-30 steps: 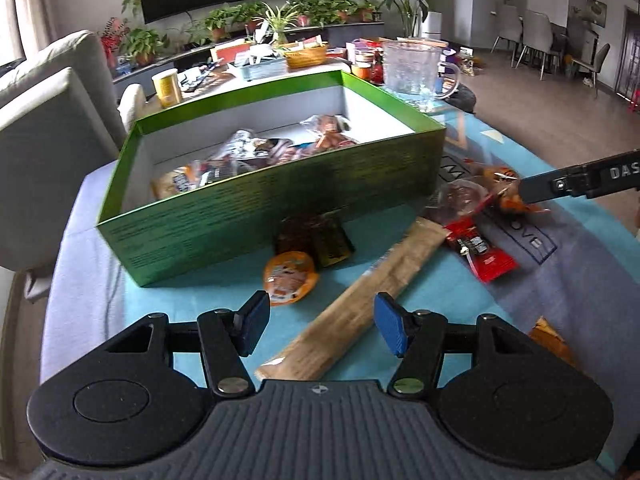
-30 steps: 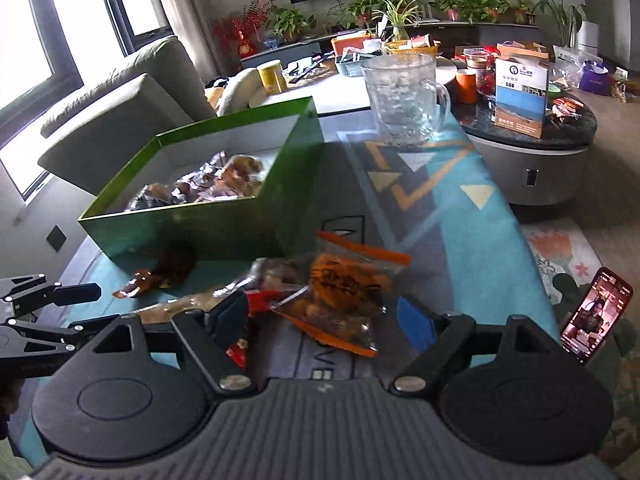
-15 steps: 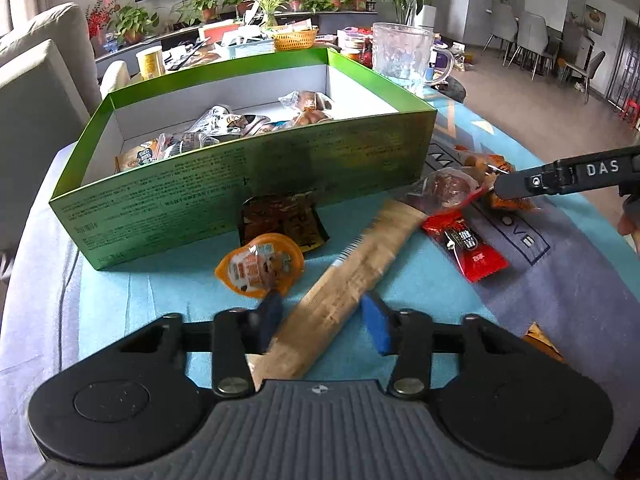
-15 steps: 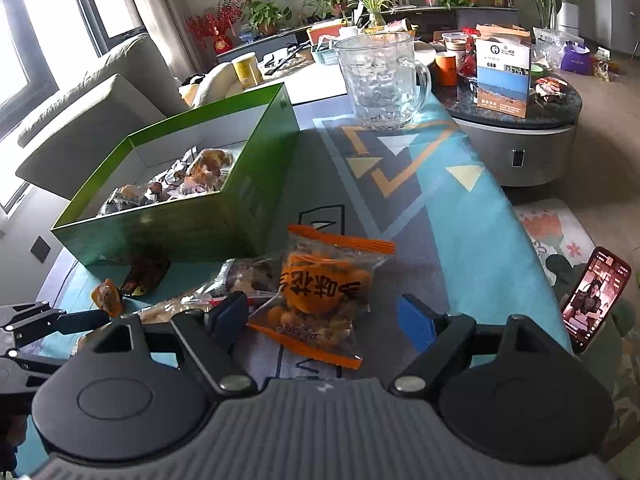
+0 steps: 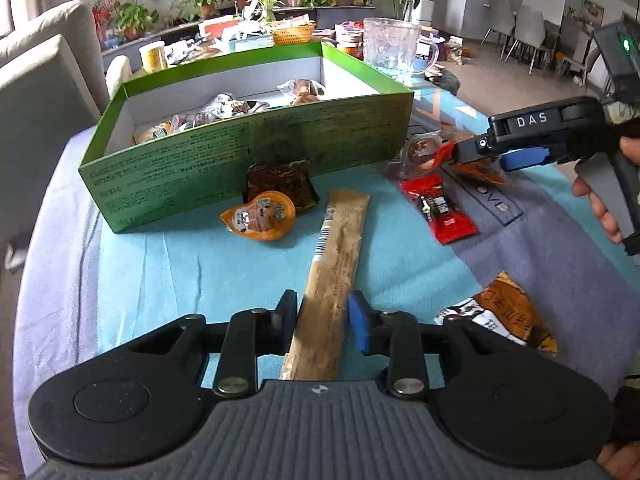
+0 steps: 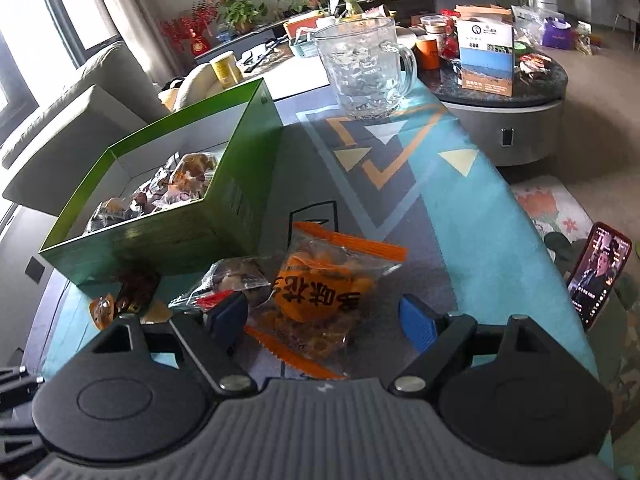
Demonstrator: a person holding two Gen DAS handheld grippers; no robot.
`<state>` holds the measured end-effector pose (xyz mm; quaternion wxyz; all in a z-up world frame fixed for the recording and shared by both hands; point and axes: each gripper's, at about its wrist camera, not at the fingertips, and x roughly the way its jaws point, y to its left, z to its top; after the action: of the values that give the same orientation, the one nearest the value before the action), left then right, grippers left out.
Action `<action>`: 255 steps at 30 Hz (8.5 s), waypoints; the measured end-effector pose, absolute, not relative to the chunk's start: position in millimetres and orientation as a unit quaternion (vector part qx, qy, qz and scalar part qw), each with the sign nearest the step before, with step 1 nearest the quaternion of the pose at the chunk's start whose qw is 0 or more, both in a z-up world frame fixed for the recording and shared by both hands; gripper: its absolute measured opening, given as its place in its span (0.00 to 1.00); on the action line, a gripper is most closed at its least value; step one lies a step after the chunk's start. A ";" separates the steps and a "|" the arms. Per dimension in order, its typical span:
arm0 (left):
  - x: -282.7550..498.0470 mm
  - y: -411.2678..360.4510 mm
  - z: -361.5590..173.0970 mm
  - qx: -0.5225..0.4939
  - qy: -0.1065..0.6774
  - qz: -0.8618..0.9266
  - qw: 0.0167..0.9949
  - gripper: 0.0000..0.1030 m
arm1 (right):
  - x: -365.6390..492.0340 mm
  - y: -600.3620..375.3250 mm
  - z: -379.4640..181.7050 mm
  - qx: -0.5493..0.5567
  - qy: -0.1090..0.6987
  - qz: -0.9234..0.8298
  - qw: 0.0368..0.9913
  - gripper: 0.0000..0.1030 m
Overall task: Organize snacks
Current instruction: 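Grasp long tan stick bar with left gripper while right grasps orange snack bag, then carry tan stick bar over green box with left while right carries orange bag there, then lower tan stick bar into box and open left gripper while right releases orange bag there, then grasp orange-lidded snack cup with left gripper while right grasps red wrapped bar, then carry snack cup into box and release with left while right drops red bar there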
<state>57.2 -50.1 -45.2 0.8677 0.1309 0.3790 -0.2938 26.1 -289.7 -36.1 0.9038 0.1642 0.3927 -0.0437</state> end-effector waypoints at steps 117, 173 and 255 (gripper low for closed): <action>165.6 -12.2 30.9 -0.008 0.270 -0.181 0.946 0.23 | 36.2 -216.5 20.5 0.085 0.270 0.091 0.955 0.36; 137.2 -0.3 -5.7 -0.013 0.324 -0.135 0.936 0.46 | 99.0 -224.4 17.8 0.155 0.304 0.060 0.938 0.57; 102.4 -18.4 -8.9 -0.004 0.303 -0.196 0.933 0.36 | 20.8 -200.9 21.0 0.065 0.267 0.083 0.958 0.32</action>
<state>102.4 -18.4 -8.9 0.9325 -0.0037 0.3031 -0.1962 20.8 -200.9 20.9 0.9580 0.0647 0.2668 0.0826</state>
